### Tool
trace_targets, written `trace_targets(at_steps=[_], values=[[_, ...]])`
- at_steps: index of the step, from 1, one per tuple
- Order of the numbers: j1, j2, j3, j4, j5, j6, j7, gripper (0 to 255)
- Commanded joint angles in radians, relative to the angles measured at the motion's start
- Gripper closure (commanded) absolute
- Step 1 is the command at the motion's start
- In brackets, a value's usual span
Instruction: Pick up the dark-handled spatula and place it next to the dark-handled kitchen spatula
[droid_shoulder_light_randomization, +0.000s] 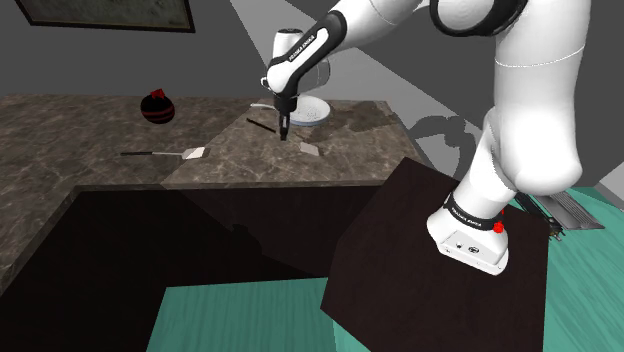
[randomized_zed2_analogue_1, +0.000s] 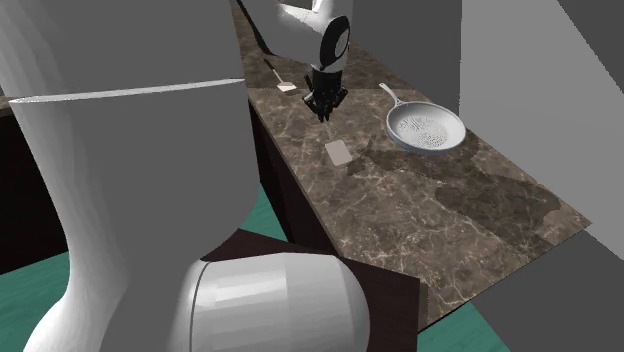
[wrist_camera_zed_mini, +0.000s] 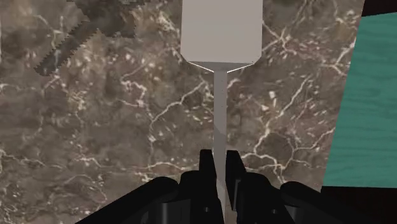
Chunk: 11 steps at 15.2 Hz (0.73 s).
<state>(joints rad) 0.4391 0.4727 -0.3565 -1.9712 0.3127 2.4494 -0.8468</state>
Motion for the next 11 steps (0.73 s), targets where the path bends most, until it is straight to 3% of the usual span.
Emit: trace_targets(at_steps=[1, 7, 11], values=[[0.008, 0.05, 0.01, 0.09, 0.001, -0.04, 0.033, 255], [0.016, 0.225, 0.037, 0.392, 0.003, -0.164, 0.125, 255], [0.008, 0.371, 0.054, 0.653, 0.0, -0.274, 0.191, 255]])
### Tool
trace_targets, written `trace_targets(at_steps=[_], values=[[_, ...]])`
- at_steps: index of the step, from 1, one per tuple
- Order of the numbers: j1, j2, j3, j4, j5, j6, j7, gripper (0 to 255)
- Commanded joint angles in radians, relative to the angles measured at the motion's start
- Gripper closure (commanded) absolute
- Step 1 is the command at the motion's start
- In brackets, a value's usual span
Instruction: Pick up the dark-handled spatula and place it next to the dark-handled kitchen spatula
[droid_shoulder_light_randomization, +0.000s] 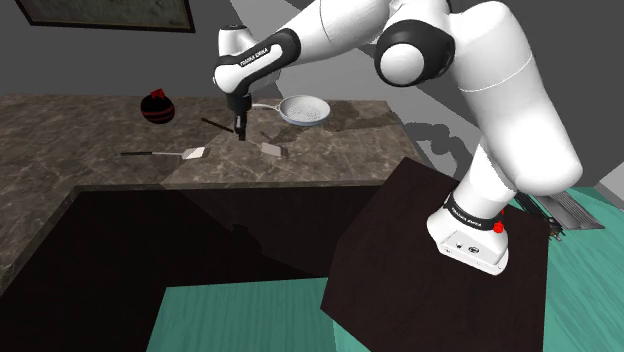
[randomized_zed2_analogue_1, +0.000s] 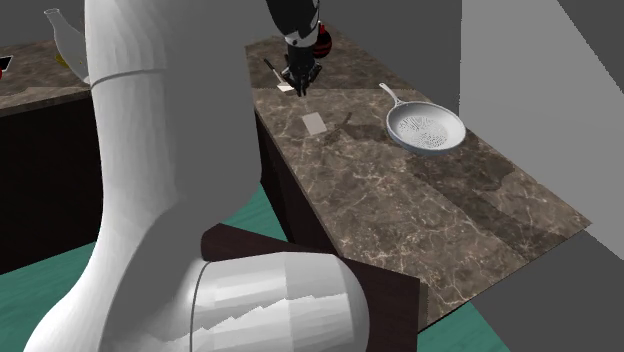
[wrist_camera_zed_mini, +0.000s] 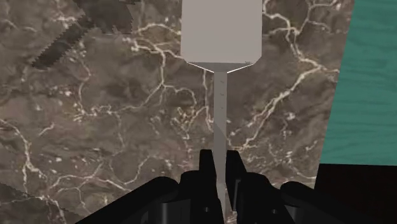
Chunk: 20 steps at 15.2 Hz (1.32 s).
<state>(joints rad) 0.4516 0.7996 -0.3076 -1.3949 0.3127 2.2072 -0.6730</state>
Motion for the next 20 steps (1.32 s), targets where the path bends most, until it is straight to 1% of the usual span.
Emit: trace_targets(at_steps=[1, 15, 20], values=[[-0.009, 0.078, 0.008, 0.138, -0.001, -0.058, 0.03, 255], [-0.024, 0.196, 0.033, 0.156, 0.023, 0.044, 0.017, 255], [-0.024, 0.196, 0.033, 0.156, 0.023, 0.044, 0.017, 255]])
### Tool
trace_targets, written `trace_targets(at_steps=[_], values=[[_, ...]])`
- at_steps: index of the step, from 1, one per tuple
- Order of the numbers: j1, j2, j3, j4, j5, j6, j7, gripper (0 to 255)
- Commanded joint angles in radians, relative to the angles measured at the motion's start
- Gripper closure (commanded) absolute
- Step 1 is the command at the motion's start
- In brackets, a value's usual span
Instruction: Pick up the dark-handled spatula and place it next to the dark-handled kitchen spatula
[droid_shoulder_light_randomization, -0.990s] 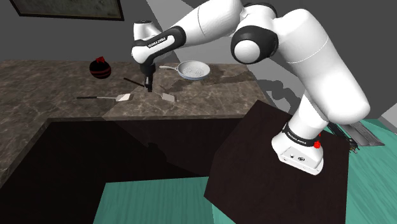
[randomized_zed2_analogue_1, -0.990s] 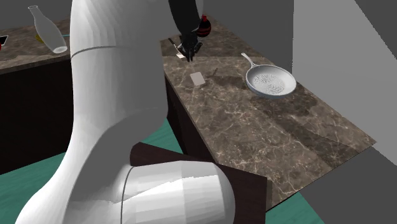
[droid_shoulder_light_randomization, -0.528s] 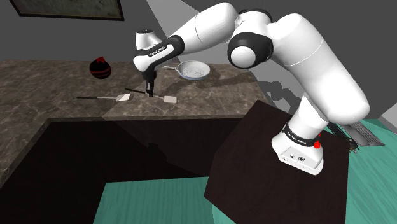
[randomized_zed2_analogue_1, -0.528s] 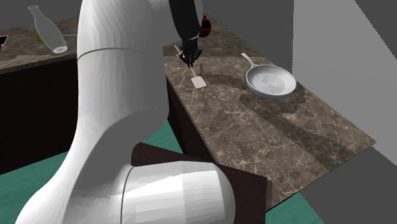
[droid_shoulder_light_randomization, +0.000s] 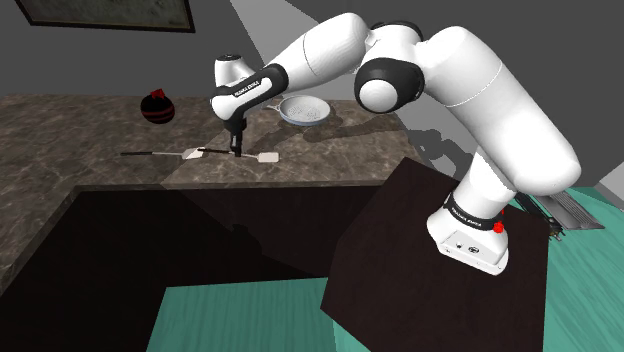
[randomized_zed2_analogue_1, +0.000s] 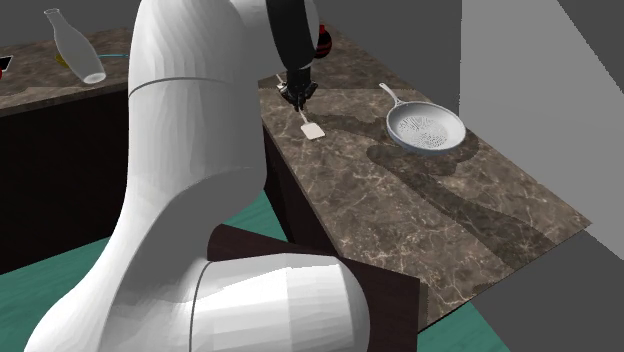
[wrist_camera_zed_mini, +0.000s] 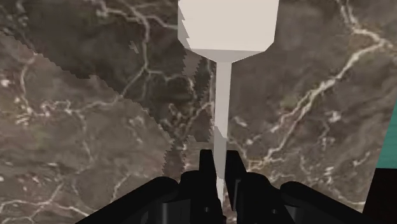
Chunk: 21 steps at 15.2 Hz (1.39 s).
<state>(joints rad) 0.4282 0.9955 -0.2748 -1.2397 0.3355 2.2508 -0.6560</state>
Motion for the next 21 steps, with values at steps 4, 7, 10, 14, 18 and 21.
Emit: trace_targets(at_steps=[4, 7, 10, 14, 18, 21], values=[[0.0, 0.0, 0.0, 0.0, 0.0, 0.0, 0.0, 0], [0.0, 0.0, 0.0, 0.0, 0.0, 0.0, 0.0, 0], [0.003, -0.026, -0.005, -0.013, -0.004, -0.014, 0.001, 0], [0.012, -0.094, -0.018, -0.038, -0.015, -0.057, 0.004, 0], [0.012, -0.094, -0.018, -0.038, -0.015, -0.057, 0.004, 0], [0.012, -0.094, -0.018, -0.038, -0.015, -0.057, 0.004, 0]])
